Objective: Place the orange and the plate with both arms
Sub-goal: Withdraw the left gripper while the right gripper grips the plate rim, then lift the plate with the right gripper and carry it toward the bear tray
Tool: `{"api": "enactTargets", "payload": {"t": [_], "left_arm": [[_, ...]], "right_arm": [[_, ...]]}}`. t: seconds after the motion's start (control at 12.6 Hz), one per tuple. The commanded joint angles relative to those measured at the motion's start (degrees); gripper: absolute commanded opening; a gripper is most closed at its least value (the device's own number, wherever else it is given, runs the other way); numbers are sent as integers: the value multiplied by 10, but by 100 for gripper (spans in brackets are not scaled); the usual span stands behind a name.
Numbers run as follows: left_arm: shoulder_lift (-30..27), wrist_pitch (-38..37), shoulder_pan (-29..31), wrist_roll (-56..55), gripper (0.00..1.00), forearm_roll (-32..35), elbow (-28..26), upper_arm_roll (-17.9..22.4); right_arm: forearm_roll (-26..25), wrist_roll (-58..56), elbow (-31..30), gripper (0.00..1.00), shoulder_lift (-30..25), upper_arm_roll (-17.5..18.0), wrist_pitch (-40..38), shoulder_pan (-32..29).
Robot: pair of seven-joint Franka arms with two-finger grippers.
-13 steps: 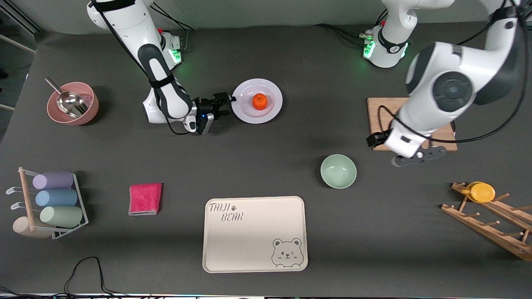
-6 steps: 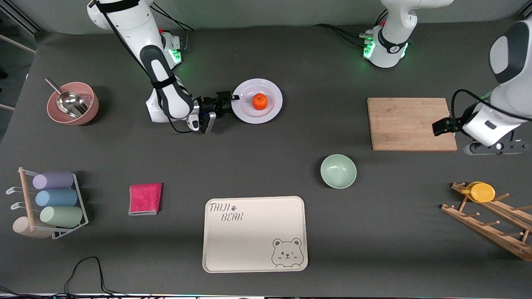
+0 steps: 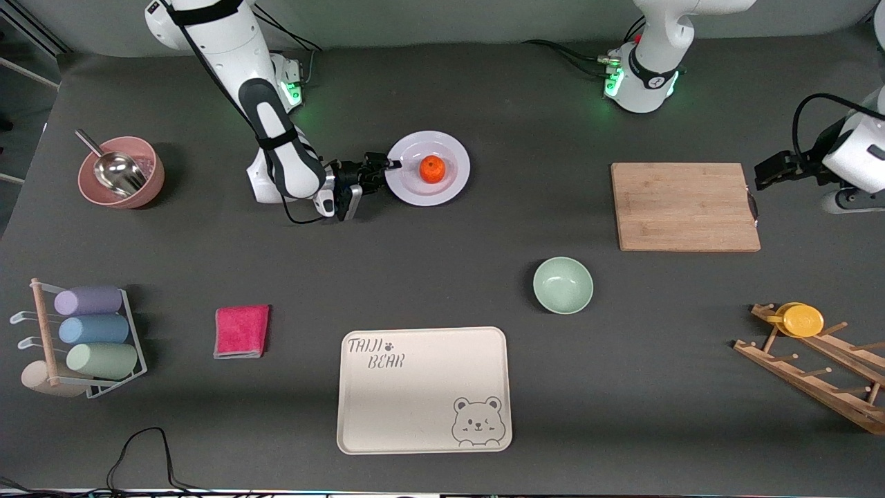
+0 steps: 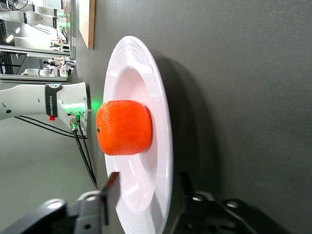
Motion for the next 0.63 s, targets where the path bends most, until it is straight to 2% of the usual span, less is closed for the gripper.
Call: {"api": "enactTargets", "payload": {"t": [0.0, 0.55], "left_arm": [[11, -38, -20, -2, 100, 10, 24, 11], [38, -56, -21, -9, 100, 10, 14, 7]], "right_arm": [[14, -20, 4, 0, 10, -1, -5, 6], [10, -12, 7, 0, 11, -11, -5, -14]]}}
